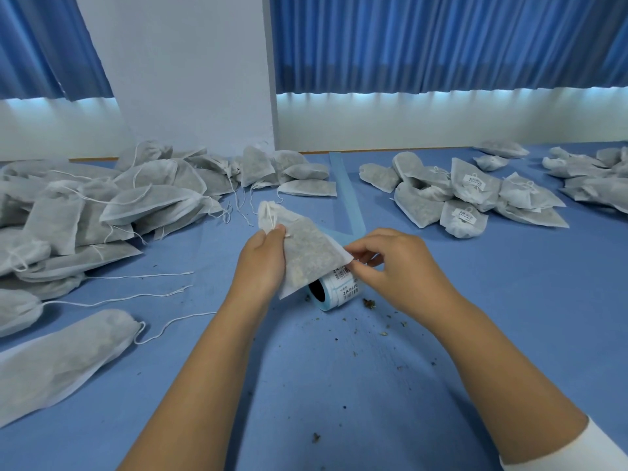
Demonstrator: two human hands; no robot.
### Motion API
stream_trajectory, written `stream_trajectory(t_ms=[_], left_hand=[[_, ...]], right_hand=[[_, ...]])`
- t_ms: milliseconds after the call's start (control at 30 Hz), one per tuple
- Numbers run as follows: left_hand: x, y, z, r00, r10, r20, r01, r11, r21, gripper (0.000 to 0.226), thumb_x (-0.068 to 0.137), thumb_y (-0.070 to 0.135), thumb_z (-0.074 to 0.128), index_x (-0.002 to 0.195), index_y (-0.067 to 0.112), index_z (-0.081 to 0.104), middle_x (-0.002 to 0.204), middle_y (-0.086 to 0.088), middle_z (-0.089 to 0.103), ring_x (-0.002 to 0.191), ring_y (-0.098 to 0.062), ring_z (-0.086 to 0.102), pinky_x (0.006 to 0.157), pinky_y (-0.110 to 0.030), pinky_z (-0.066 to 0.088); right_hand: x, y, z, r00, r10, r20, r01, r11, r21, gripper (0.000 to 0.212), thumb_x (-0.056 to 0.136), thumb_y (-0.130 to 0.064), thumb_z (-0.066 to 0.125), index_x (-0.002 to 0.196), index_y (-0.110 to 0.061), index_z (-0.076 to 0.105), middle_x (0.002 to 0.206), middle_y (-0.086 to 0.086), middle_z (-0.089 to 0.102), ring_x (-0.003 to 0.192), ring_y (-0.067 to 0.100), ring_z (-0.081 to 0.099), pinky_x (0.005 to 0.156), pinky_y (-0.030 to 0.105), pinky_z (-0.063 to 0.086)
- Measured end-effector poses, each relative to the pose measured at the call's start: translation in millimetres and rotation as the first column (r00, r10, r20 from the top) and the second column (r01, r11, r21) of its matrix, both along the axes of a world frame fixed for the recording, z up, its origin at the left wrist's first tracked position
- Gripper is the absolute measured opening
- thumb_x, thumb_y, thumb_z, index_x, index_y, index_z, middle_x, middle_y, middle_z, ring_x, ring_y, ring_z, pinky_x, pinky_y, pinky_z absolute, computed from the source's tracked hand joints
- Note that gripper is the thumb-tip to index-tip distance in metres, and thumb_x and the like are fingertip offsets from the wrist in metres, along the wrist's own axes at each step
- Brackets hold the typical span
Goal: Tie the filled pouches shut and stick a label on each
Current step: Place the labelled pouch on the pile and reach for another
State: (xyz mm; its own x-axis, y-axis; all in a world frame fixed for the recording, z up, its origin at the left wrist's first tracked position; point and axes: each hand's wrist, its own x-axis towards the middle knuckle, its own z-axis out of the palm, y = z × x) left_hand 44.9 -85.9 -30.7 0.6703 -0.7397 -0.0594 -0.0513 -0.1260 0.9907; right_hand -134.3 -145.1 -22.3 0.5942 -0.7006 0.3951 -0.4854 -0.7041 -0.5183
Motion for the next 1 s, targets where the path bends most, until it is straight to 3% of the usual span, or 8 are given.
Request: stream_trajectory(t_ms=[100,200,333,400,500,633,767,1000], left_hand=[[2.7,-1.2,-0.8,0.996,0.013,-0.094,-0.014,1.000,-0.007,0.024,0.101,0.036,0.048,0.098,0.019,0.064,0.104,-0.002,0.070,0.095,-0.020,0.067,0.076,-0.032,0.048],[7.0,-0.5,-1.4,0.980,0.007,-0.199,-0.008,1.000,-0.008,0.022,0.101,0.030,0.051,0.086,0.021,0.064,0.083,0.001,0.075,0.072,-0.013,0.070,0.067,-0.029,0.051],[7.8,0.4,-0.1,0.965,-0.017,-0.262,0.014,1.000,-0.012,0.025,0.101,0.022,0.051,0.088,0.011,0.069,0.089,-0.008,0.076,0.089,-0.026,0.072,0.097,-0.046,0.054],[8.0,0.1,-0.1,0.964,-0.017,-0.266,0.015,1.000,-0.011,0.023,0.101,0.022,0.051,0.090,0.011,0.069,0.090,-0.007,0.076,0.093,-0.027,0.072,0.099,-0.049,0.053],[8.2,0.0,-1.5,0.968,-0.007,-0.252,0.001,1.000,-0.021,0.022,0.101,0.025,0.050,0.092,0.015,0.067,0.083,-0.001,0.075,0.082,-0.019,0.072,0.084,-0.039,0.058],[5.4,-1.0,-1.5,0.997,0.035,-0.063,-0.041,0.994,-0.098,0.023,0.102,0.037,0.046,0.092,0.024,0.063,0.092,0.008,0.069,0.080,-0.005,0.065,0.067,-0.025,0.043],[1.0,-0.6,-2.6,0.998,-0.053,-0.013,0.051,0.987,-0.153,0.028,0.101,0.040,0.046,0.083,0.028,0.063,0.067,0.021,0.069,0.063,0.006,0.065,0.054,-0.015,0.045],[7.0,-5.8,-4.9,0.980,-0.072,-0.186,0.051,0.992,-0.114,0.022,0.101,0.028,0.050,0.088,0.020,0.066,0.067,0.011,0.074,0.066,-0.006,0.071,0.065,-0.026,0.051]], right_hand=[[0.5,2.2,0.6,0.999,-0.017,0.037,0.017,1.000,-0.002,0.015,0.088,-0.017,0.071,0.102,-0.018,0.076,0.093,-0.003,0.069,0.084,0.008,0.062,0.084,0.025,0.050],[1.4,3.1,0.1,0.997,-0.039,0.065,0.039,0.999,0.003,0.019,0.086,-0.019,0.074,0.104,-0.016,0.076,0.094,-0.001,0.071,0.084,0.010,0.064,0.085,0.026,0.050],[1.7,4.3,-1.0,0.996,-0.043,0.081,0.045,0.999,-0.025,0.019,0.085,-0.021,0.075,0.104,-0.016,0.076,0.093,0.000,0.072,0.082,0.010,0.065,0.084,0.025,0.051],[1.5,5.1,-1.7,0.995,-0.043,0.087,0.046,0.998,-0.036,0.019,0.085,-0.021,0.075,0.103,-0.017,0.076,0.093,-0.001,0.073,0.081,0.008,0.066,0.083,0.023,0.051],[1.6,5.1,-2.1,0.994,-0.042,0.099,0.046,0.998,-0.036,0.017,0.086,-0.020,0.074,0.102,-0.017,0.077,0.091,-0.003,0.073,0.081,0.008,0.065,0.083,0.024,0.051],[2.8,4.0,-2.3,0.999,0.009,0.039,-0.008,1.000,-0.026,0.010,0.088,-0.017,0.069,0.094,-0.016,0.078,0.088,-0.002,0.069,0.082,0.010,0.063,0.083,0.031,0.051],[2.0,3.4,-1.5,1.000,0.021,-0.007,-0.021,1.000,-0.001,0.012,0.088,-0.018,0.067,0.095,-0.017,0.076,0.088,-0.001,0.066,0.083,0.012,0.061,0.081,0.033,0.051],[-0.4,0.2,-1.2,0.999,0.044,-0.021,-0.044,0.999,0.009,0.014,0.089,-0.022,0.070,0.101,-0.020,0.076,0.093,-0.002,0.064,0.083,0.011,0.060,0.085,0.029,0.049]])
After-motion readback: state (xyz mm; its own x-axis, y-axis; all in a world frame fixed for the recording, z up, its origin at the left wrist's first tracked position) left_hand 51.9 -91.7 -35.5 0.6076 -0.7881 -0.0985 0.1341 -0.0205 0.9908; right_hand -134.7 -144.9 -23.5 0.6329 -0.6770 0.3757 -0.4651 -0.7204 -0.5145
